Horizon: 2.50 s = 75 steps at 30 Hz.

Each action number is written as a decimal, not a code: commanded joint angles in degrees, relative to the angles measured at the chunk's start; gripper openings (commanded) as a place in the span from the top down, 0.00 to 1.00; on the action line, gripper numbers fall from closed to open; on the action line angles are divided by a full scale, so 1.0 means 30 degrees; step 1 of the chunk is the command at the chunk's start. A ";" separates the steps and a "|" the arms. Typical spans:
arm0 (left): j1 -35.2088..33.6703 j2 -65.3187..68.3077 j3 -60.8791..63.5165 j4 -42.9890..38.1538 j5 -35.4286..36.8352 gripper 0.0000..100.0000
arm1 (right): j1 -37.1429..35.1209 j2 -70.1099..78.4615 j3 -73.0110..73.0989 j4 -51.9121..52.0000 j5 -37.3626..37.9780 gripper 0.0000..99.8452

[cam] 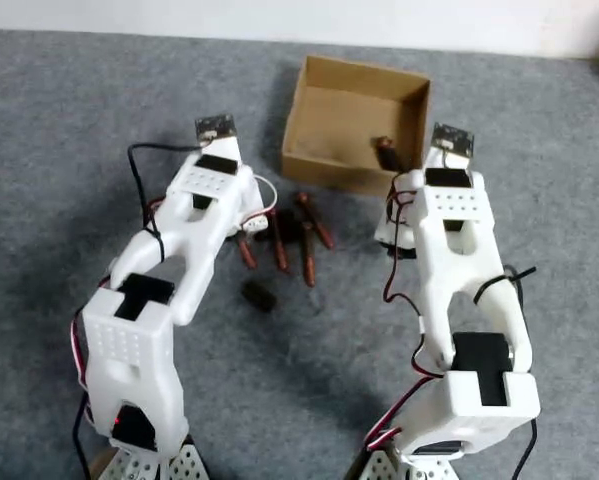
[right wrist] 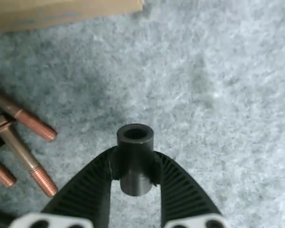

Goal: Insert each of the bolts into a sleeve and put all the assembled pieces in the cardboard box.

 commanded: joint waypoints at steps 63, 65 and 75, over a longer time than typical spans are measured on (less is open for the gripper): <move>0.5582 -4.2711 2.6623 -1.1370 0.0791 1.00 | -0.9832 -3.6498 2.7883 -1.2176 1.1487 1.00; 0.6755 -4.2711 2.7062 -1.1370 0.0791 1.00 | -0.9802 -3.6498 2.7883 -1.2176 1.1487 1.00; 0.7223 -4.2711 2.7853 -1.2161 0.0762 1.00 | -0.9832 -3.6498 2.7912 -1.2147 1.1487 1.00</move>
